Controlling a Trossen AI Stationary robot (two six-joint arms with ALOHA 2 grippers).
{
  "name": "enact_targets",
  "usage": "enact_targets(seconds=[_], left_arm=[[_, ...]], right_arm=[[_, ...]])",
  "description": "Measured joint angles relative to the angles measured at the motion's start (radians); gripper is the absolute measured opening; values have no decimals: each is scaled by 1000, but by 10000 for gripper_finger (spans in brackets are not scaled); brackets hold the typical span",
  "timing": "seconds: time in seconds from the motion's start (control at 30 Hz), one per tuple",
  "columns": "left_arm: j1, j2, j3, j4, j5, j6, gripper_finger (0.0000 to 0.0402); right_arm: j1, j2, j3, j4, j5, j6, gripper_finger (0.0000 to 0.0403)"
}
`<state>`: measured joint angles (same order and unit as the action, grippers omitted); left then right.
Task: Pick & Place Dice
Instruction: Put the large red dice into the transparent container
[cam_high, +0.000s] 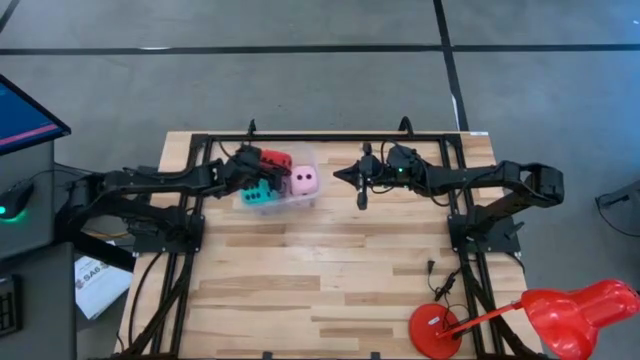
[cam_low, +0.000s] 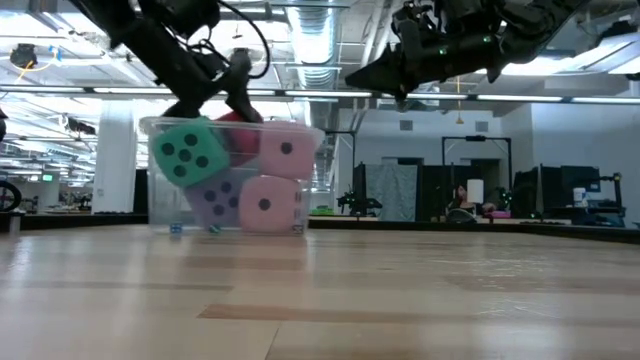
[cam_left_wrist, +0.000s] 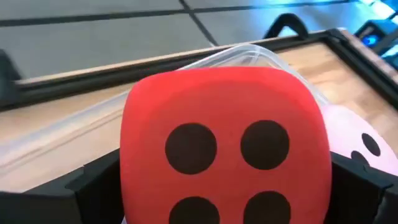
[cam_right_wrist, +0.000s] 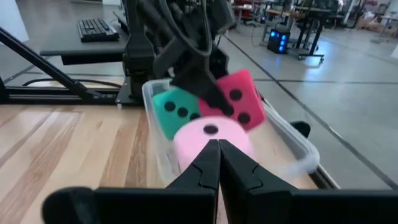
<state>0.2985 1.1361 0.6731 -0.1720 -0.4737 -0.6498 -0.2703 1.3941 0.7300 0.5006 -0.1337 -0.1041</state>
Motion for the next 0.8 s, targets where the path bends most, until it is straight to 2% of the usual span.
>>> enact_targets(seconds=[0.2,0.37,0.57,0.8], left_arm=[[-21,110,1,148,21,23,392],[-41,151,0,298,42,118,392],[-37,117,0,327,37,179,392],[-67,90,0,318,55,270,392]], right_arm=[[0,1,0,23,0,-1,0],[12,1,0,80,0,-1,0],[23,9,0,117,0,-4,0],[20,146,55,235,-29,8,0]])
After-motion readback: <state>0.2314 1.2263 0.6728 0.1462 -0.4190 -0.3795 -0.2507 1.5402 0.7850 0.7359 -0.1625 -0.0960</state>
